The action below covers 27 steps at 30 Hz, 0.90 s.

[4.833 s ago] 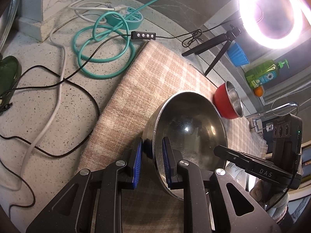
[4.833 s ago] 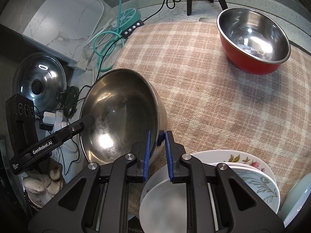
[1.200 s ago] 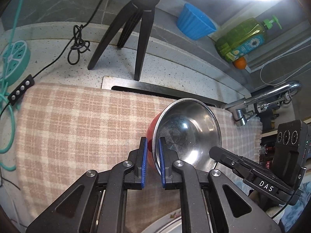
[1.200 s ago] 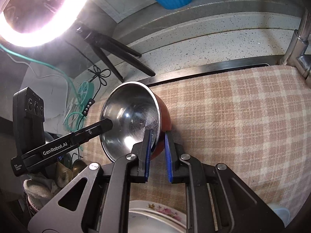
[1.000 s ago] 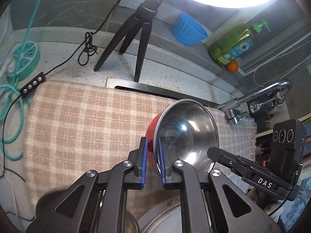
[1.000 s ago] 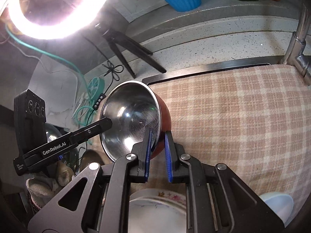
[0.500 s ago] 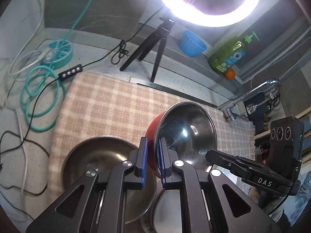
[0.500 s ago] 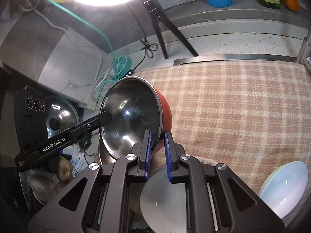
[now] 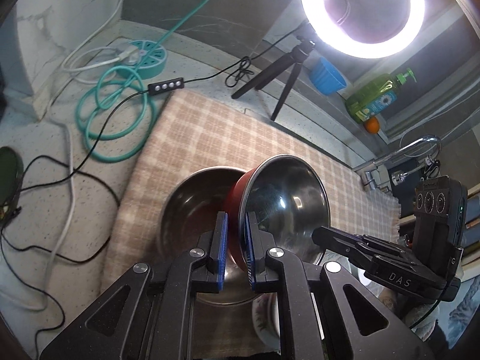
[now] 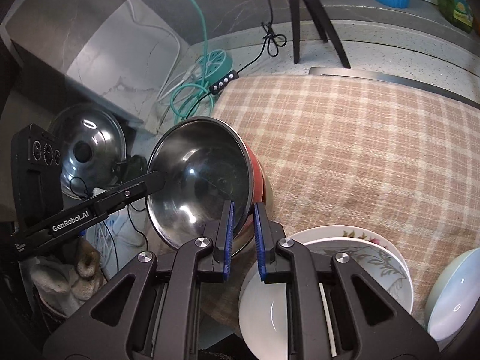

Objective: Organize plates and bowls
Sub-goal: 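Lower the red-bottomed bowl into the large steel bowl and open the left gripper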

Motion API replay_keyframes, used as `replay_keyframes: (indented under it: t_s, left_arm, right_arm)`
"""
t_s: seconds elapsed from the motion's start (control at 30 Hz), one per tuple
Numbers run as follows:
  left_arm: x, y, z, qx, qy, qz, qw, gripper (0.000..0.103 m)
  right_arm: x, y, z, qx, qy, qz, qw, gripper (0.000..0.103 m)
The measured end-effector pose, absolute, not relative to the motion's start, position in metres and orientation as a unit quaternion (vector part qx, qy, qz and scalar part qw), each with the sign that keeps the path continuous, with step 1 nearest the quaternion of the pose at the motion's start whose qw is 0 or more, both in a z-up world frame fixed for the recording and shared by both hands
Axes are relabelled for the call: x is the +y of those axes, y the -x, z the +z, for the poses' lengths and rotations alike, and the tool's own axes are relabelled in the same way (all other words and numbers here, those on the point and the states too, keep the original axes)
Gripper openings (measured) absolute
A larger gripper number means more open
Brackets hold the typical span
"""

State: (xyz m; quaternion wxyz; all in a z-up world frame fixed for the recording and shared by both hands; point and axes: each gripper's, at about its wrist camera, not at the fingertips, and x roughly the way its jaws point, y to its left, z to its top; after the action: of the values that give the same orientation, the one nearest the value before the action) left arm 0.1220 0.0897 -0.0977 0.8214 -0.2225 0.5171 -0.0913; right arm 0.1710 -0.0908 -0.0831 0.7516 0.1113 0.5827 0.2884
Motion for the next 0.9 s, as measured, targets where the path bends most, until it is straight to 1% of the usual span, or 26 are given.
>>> replay_keyframes:
  t_s: [0.43,0.9]
  left_arm:
    - [0.105,-0.115,-0.129,0.545,0.202,-0.057,0.812,0.01]
    - [0.094,-0.123,-0.14,0.563,0.159,-0.051,0.81,0.01]
  right_arm:
    - [-0.052,-0.17,-0.108,0.601,-0.053,0.285,0.745,0.013]
    - [-0.042,-0.178,-0.121,0.612,-0.023,0.264,0.745,0.013]
